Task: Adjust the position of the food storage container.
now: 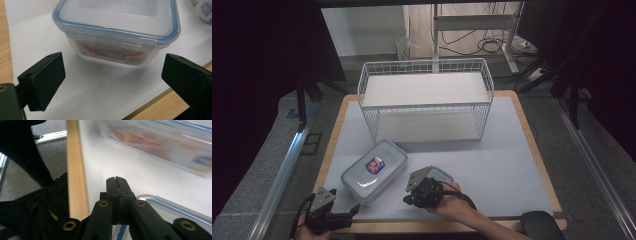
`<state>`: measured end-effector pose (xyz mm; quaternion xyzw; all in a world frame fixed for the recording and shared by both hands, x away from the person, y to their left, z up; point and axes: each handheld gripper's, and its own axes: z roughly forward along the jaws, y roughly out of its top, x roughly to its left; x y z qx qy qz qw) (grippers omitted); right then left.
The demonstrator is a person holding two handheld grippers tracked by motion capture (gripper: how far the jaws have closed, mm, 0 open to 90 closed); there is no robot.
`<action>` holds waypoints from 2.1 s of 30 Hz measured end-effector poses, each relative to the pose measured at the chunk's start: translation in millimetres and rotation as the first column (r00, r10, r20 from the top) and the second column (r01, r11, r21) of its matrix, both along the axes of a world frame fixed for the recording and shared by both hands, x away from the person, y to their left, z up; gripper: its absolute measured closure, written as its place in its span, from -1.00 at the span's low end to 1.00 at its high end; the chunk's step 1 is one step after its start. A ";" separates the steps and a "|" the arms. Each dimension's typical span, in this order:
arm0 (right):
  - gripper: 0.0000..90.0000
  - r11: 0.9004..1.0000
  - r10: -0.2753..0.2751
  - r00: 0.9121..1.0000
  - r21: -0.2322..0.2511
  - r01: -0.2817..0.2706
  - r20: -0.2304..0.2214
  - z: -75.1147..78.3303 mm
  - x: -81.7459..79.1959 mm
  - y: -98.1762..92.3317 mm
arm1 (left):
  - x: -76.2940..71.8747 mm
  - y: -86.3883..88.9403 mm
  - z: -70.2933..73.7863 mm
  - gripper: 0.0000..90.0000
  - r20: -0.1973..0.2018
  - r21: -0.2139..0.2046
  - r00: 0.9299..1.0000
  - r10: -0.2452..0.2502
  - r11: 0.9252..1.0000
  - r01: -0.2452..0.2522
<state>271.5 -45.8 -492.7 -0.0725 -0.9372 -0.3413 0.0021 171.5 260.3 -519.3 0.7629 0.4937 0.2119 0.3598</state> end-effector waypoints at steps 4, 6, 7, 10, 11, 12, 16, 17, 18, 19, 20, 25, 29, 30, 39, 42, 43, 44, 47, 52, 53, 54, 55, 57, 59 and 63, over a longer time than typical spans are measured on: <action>0.99 0.999 -0.047 0.999 0.006 0.047 0.002 0.4 9.9 -14.0 | 0.2 -1.0 -0.2 -0.89 0.002 0.000 1.000 -0.001 1.000 0.001; 0.99 0.997 -0.077 0.997 0.002 0.077 0.012 1.2 14.4 -22.8 | 0.4 -0.9 -0.3 -0.89 0.001 0.000 1.000 -0.001 1.000 0.001; 0.99 0.995 -0.103 0.995 0.003 0.103 0.013 1.7 18.8 -32.0 | 0.4 -0.8 -0.3 -0.89 0.001 -0.001 1.000 0.000 1.000 0.000; 0.99 0.990 -0.143 0.989 0.001 0.143 0.021 2.7 25.6 -47.0 | 0.4 -0.6 -0.2 -0.89 -0.001 0.002 1.000 0.001 1.000 -0.001; 0.99 0.987 -0.161 0.986 0.000 0.162 0.027 3.1 28.5 -53.2 | 0.4 -0.8 -0.3 -0.89 0.001 -0.001 1.000 0.000 1.000 0.000; 0.99 0.983 -0.181 0.983 -0.001 0.181 0.027 3.5 31.8 -59.5 | 0.5 -0.9 -0.3 -0.89 0.001 -0.001 1.000 -0.001 1.000 0.001; 0.99 0.971 -0.239 0.971 -0.006 0.239 0.021 7.4 43.5 -78.3 | 0.9 -1.7 -0.4 -0.89 -0.003 0.001 1.000 -0.003 1.000 0.003; 0.98 0.970 -0.244 0.970 0.015 0.244 0.012 10.5 47.3 -81.2 | 1.0 -1.9 -0.4 -0.89 -0.003 0.000 1.000 -0.004 1.000 0.004; 0.98 0.963 -0.266 0.964 0.039 0.266 0.006 15.0 52.2 -83.5 | 1.2 -2.0 -0.6 -0.89 -0.002 -0.001 1.000 -0.004 1.000 0.004; 0.98 0.957 -0.286 0.958 0.060 0.285 0.017 20.0 58.6 -85.2 | 1.4 -2.0 -0.6 -0.89 -0.001 -0.002 1.000 -0.005 1.000 0.005; 0.98 0.957 -0.286 0.958 0.060 0.285 0.017 20.0 58.6 -85.2 | 1.4 -2.0 -0.6 -0.89 -0.001 -0.002 1.000 -0.005 1.000 0.005; 0.98 0.939 -0.343 0.939 0.042 0.342 0.020 21.2 93.3 -80.0 | 1.3 -0.5 -0.3 -0.89 -0.002 -0.002 1.000 -0.002 1.000 0.002; 0.99 0.945 -0.325 0.946 -0.034 0.325 0.009 4.2 96.7 -80.1 | 0.9 1.7 -0.3 -0.89 0.000 -0.008 1.000 0.004 1.000 -0.004; 0.99 0.945 -0.325 0.946 -0.035 0.325 -0.010 4.4 94.8 -82.9 | 1.2 1.7 -0.4 -0.89 -0.001 -0.010 1.000 0.003 1.000 -0.003; 0.99 0.941 -0.331 0.943 -0.064 0.332 0.039 9.4 69.9 -125.6 | 1.4 -0.7 -0.1 -0.89 -0.001 -0.005 1.000 0.000 1.000 0.000; 0.99 0.930 -0.360 0.932 -0.068 0.362 0.035 11.1 59.8 -153.9 | 2.1 -0.3 -0.7 -0.89 -0.005 -0.012 1.000 0.006 1.000 -0.006; 0.99 0.922 -0.381 0.924 -0.068 0.382 0.030 12.2 52.6 -171.6 | 2.5 -0.2 -1.0 -0.89 -0.008 -0.013 1.000 0.007 1.000 -0.007; 0.99 0.922 -0.381 0.924 -0.068 0.382 0.030 12.2 52.6 -171.6 | 2.5 -0.2 -1.0 -0.89 -0.008 -0.013 1.000 0.007 1.000 -0.007; 0.99 0.899 -0.433 0.901 -0.066 0.433 0.015 13.6 42.8 -197.2 | 3.9 -0.1 -2.1 -0.89 -0.020 -0.022 1.000 0.016 1.000 -0.016; 0.98 0.907 -0.420 0.908 -0.032 0.420 0.011 12.0 44.2 -186.1 | 6.3 1.2 -3.0 -0.93 -0.052 -0.021 0.997 0.054 0.998 -0.055; 0.98 0.910 -0.415 0.910 -0.026 0.415 0.013 11.8 45.8 -181.8 | 6.6 3.1 -3.4 -0.92 -0.062 -0.032 0.995 0.073 0.997 -0.075; 0.98 0.914 -0.404 0.914 -0.017 0.405 0.016 11.7 49.1 -174.2 | 6.7 5.4 -3.9 -0.85 -0.078 -0.037 0.994 0.080 0.996 -0.083; 0.98 0.920 -0.392 0.920 -0.003 0.392 0.017 12.2 54.3 -163.0 | 6.3 10.2 -4.1 -0.55 -0.079 -0.028 0.991 0.106 0.994 -0.109; 0.98 0.923 -0.385 0.923 0.011 0.385 0.011 12.7 58.4 -154.7 | 9.3 19.9 -4.4 0.00 -0.088 -0.064 0.986 0.142 0.987 -0.148; 0.98 0.926 -0.378 0.926 0.027 0.377 0.001 13.4 63.7 -145.2 | 14.1 26.4 -6.0 0.48 -0.098 -0.116 0.983 0.155 0.979 -0.166; 0.98 0.925 -0.376 0.926 0.054 0.376 -0.017 13.7 76.1 -127.1 | 33.6 25.5 -11.5 0.90 -0.135 -0.166 0.980 0.146 0.972 -0.168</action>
